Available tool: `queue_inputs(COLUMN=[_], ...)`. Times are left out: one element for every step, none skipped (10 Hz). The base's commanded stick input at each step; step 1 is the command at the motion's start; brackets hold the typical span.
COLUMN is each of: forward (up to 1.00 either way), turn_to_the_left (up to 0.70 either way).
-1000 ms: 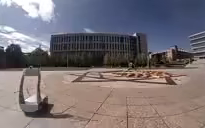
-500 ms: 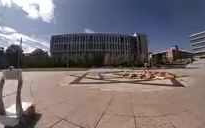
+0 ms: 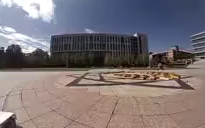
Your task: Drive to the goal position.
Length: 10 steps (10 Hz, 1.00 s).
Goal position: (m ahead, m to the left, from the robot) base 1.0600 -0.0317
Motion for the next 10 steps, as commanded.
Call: queue_inputs(forward=[0.7, 0.7, 0.7, 0.7, 0.7, 0.7, 0.7, 0.7, 0.7, 0.7], turn_to_the_left=[-0.01, -0.01, -0.01, -0.01, -0.01, -0.01, -0.01, -0.01, -0.01, -0.01])
